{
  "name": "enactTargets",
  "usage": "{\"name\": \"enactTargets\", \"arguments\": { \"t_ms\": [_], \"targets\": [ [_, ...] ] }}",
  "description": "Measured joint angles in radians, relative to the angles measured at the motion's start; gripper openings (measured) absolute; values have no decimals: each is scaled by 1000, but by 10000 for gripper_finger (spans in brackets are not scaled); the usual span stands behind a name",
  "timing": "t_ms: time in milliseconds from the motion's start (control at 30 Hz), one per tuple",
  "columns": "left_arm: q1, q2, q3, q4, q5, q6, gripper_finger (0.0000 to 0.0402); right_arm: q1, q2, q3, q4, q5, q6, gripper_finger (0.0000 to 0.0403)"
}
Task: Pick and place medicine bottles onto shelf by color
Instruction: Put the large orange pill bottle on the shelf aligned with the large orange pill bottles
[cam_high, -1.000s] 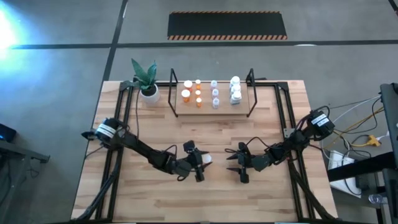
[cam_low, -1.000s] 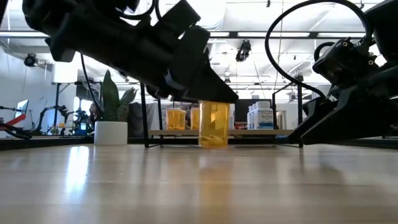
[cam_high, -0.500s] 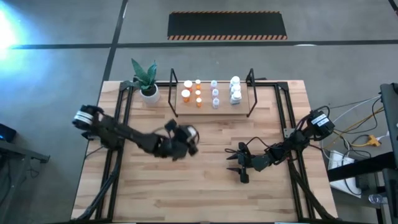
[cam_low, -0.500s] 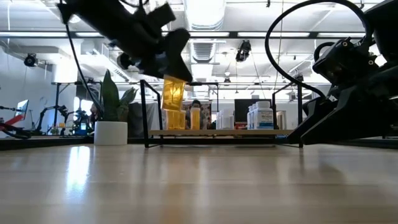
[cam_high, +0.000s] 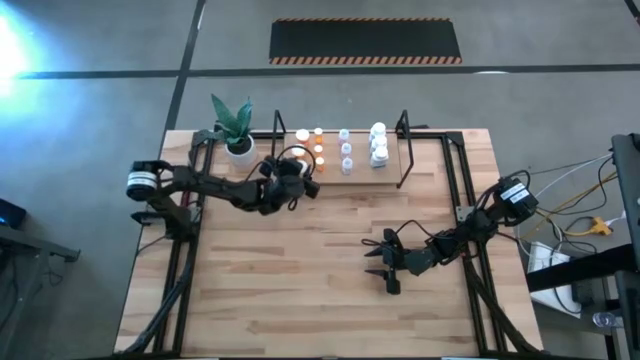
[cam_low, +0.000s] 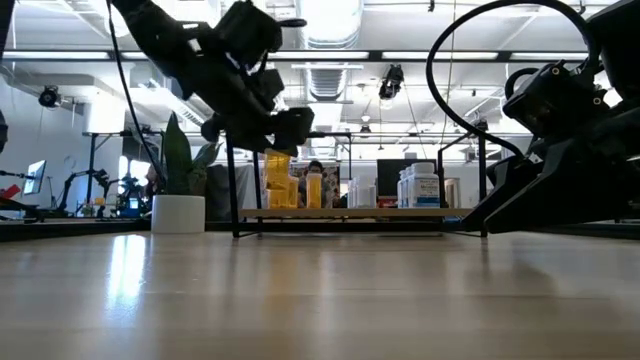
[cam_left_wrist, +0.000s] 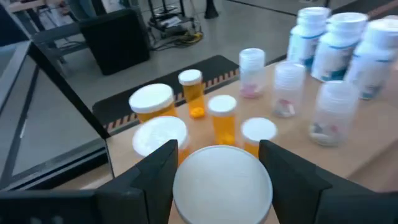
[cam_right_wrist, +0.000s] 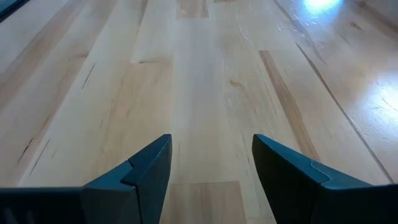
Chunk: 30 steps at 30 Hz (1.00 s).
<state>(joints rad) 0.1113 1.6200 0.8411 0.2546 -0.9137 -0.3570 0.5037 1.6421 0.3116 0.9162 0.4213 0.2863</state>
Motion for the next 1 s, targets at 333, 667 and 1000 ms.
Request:
{"name": "enactTargets", "arguments": {
  "t_ms": [333, 667, 1000],
  "targets": [
    [32, 55, 5, 70, -15, 12, 205, 0, 0, -1, -1, 0, -2, 215],
    [20, 58, 46, 68, 15, 59, 209, 0, 0, -1, 0, 0, -2, 215],
    [12, 56, 118, 69, -3, 7, 210, 0, 0, -1, -1, 0, -2, 215]
  ]
}}
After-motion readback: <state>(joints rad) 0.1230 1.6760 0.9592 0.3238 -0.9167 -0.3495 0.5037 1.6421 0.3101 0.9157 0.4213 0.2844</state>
